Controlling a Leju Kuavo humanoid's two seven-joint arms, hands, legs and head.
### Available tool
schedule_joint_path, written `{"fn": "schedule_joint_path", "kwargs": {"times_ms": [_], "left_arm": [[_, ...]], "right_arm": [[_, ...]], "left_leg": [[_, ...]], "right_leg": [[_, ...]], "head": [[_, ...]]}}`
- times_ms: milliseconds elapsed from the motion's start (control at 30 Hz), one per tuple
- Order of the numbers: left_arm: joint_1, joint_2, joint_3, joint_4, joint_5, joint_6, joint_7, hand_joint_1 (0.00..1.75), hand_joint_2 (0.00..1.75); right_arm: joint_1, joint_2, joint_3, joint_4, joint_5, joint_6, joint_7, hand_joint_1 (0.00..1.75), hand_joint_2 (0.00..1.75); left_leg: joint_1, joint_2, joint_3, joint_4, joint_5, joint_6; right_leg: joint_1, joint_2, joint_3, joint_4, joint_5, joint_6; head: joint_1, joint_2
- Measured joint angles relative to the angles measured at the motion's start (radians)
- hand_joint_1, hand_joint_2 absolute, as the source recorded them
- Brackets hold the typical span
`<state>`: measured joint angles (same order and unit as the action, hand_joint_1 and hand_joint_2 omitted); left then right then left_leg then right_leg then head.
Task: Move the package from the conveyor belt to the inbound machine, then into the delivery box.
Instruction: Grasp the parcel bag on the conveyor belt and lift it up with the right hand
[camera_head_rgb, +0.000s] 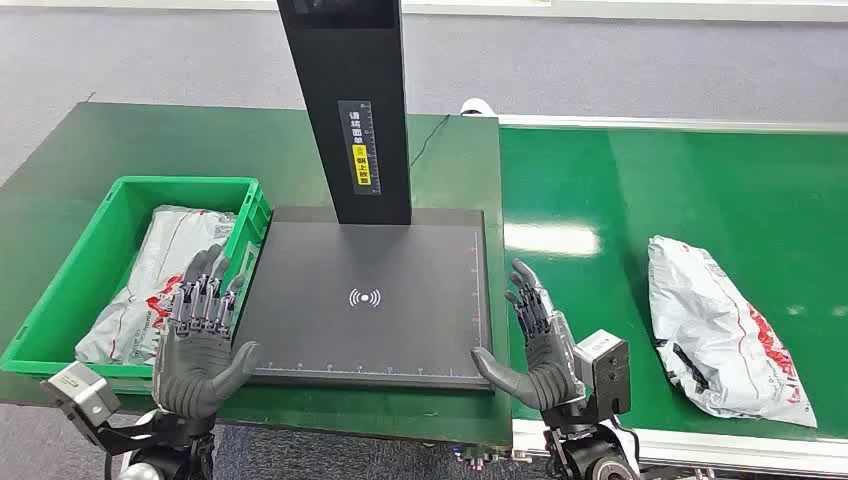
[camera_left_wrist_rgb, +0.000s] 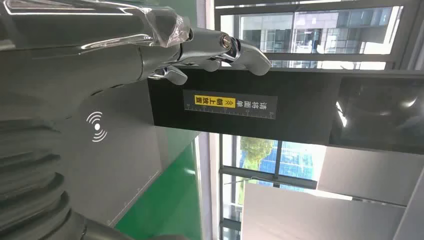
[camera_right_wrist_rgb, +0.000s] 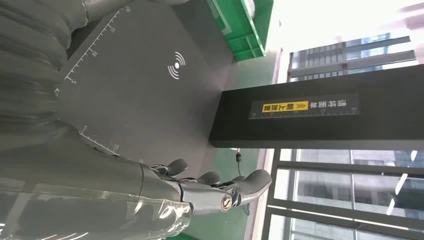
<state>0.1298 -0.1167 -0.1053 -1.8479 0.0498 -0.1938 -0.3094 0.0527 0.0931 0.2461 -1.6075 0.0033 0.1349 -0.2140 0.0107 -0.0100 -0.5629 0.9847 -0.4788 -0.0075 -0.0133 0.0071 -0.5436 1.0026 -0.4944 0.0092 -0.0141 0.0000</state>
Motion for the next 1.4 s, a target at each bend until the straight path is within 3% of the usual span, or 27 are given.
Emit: {"fn": "schedule_joint_path", "kwargs": {"times_ms": [733, 800, 933, 1067, 1267, 1400], "left_arm": [[0.019, -0.010, 0.000, -0.001, -0.009, 0.007, 0.000, 0.00, 1.75], [0.022, -0.012, 0.000, -0.004, -0.009, 0.009, 0.003, 0.00, 1.75], [0.040, -0.017, 0.001, -0.023, -0.013, 0.016, 0.014, 0.00, 1.75], [0.060, -0.018, 0.002, -0.036, -0.015, 0.019, 0.015, 0.00, 1.75], [0.071, -0.014, 0.004, -0.037, -0.004, 0.022, 0.004, 0.00, 1.75], [0.069, -0.010, 0.004, -0.037, 0.006, 0.026, 0.006, 0.00, 1.75]], "right_arm": [[0.009, 0.019, -0.007, -0.019, 0.098, -0.055, -0.001, 0.00, 1.75], [0.009, 0.019, -0.010, -0.023, 0.185, -0.110, 0.002, 0.00, 1.75], [0.002, 0.013, -0.046, -0.035, 0.518, -0.300, 0.073, 0.00, 1.75], [-0.025, -0.019, -0.122, -0.033, 0.742, -0.384, 0.165, 0.00, 1.75], [-0.105, -0.092, -0.274, 0.024, 0.858, -0.368, 0.253, 0.00, 1.75], [-0.177, -0.143, -0.371, 0.122, 0.745, -0.239, 0.260, 0.00, 1.75]], "left_leg": [[0.000, 0.000, 0.000, 0.000, 0.000, 0.000], [0.000, 0.000, 0.000, 0.000, 0.000, 0.000], [0.000, 0.000, 0.000, 0.000, 0.000, 0.000], [0.000, 0.000, 0.000, 0.000, 0.000, 0.000], [0.000, 0.000, 0.000, 0.000, 0.000, 0.000], [0.000, 0.000, 0.001, 0.000, 0.000, 0.000]], "right_leg": [[0.000, 0.000, 0.000, 0.000, 0.000, 0.000], [0.000, 0.000, 0.000, 0.000, 0.000, 0.000], [0.000, 0.000, 0.000, 0.000, 0.000, 0.000], [0.000, 0.000, 0.000, 0.000, 0.000, 0.000], [0.000, 0.000, 0.001, 0.000, 0.000, 0.000], [0.000, 0.000, 0.001, 0.000, 0.001, 0.000]], "head": [[0.000, 0.000], [0.000, 0.000], [0.000, 0.000], [0.000, 0.000], [0.000, 0.000], [0.000, 0.000]]}}
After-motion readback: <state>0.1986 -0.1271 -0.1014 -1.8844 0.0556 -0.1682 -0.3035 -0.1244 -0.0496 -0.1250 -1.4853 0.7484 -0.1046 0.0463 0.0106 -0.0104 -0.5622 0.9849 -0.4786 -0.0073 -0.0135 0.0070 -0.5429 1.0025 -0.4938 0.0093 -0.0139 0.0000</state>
